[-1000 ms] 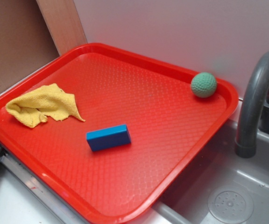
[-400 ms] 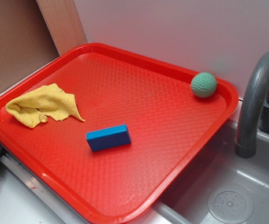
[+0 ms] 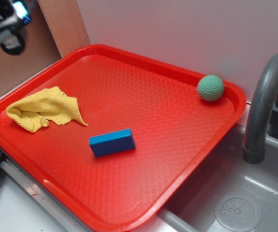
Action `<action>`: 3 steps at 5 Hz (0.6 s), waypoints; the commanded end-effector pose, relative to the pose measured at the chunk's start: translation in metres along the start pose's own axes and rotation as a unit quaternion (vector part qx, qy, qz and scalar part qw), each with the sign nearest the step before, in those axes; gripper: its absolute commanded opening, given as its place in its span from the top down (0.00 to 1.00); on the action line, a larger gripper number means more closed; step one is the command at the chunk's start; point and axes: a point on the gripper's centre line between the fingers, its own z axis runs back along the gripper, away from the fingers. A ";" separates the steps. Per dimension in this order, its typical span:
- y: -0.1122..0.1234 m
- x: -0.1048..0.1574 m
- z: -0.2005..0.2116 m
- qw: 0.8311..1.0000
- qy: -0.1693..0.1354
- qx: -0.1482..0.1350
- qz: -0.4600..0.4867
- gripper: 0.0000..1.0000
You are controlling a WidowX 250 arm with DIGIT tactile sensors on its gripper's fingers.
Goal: Grab the blue block.
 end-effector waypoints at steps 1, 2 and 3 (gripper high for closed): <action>-0.020 0.028 -0.051 0.998 0.013 -0.029 -0.055 0.00; -0.033 0.026 -0.088 0.995 0.034 -0.060 -0.072 0.00; -0.051 0.020 -0.113 0.992 0.060 -0.067 -0.086 0.00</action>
